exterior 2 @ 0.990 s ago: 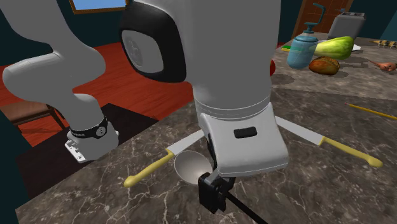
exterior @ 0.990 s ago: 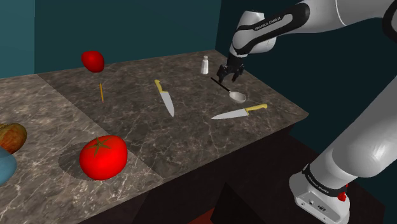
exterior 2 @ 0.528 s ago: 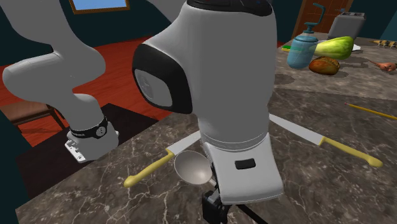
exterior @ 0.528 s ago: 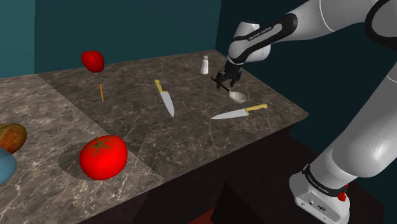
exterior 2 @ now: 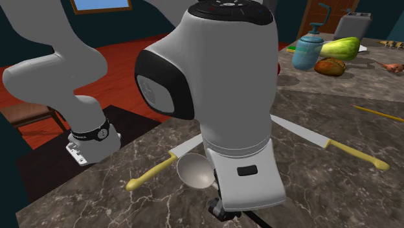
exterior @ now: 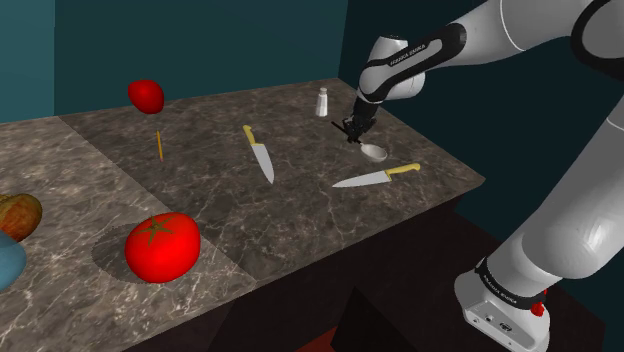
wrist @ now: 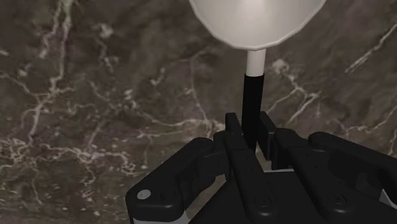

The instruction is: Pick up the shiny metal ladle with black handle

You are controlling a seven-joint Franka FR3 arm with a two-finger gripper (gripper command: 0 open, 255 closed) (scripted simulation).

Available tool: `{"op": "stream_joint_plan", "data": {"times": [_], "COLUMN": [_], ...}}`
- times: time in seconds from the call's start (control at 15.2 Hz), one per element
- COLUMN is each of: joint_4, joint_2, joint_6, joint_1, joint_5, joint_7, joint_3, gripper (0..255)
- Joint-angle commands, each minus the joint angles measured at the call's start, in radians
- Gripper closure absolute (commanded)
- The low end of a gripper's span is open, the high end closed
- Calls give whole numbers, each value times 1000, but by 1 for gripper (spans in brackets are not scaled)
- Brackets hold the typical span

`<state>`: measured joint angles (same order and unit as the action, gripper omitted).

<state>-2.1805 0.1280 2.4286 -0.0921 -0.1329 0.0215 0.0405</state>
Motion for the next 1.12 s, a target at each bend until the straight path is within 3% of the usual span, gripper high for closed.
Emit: {"op": "stream_joint_plan", "data": {"times": [0.0, 0.2, 1.06], "joint_4": [-2, 0, 74], "joint_2": [1, 2, -89], "joint_6": [0, -2, -166], "joint_1": [1, 1, 1], "joint_5": [-1, -1, 23], "joint_7": [0, -1, 25], "joint_3": [-2, -1, 3], "gripper": [255, 255, 255]}}
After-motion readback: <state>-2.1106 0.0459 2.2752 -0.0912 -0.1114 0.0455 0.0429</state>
